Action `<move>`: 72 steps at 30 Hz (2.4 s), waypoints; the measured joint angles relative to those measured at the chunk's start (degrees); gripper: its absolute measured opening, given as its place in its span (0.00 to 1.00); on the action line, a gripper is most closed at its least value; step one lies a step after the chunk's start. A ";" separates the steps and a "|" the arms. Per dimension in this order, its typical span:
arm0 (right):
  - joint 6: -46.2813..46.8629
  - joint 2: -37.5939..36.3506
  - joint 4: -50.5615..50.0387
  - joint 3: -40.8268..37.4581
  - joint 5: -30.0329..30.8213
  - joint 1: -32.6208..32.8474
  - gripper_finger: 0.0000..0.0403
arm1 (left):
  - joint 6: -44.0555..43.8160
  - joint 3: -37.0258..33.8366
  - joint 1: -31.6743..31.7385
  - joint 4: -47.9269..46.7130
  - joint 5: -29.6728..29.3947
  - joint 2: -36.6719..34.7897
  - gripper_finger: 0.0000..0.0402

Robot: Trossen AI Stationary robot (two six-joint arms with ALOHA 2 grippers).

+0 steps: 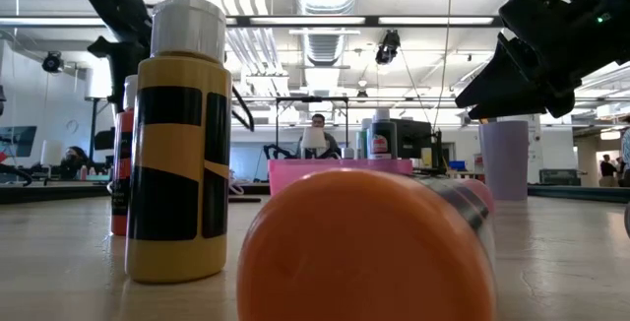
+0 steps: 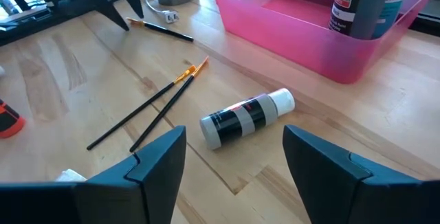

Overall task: Pick & Place Paint Supplies
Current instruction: Put the black gold paint brush into the violet cup

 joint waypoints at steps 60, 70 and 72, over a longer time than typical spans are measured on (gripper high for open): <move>0.00 0.00 0.02 -0.01 -0.02 0.02 0.17 | 7.90 10.30 -2.97 -6.24 -7.76 -1.64 0.02; 0.00 0.00 0.02 -0.01 -0.02 -0.02 0.11 | 14.22 18.80 -15.07 -6.32 -19.71 -1.73 0.02; 0.00 0.00 0.00 -0.01 -0.02 -0.02 0.11 | 16.56 20.67 -18.28 -5.22 -22.86 -1.73 0.02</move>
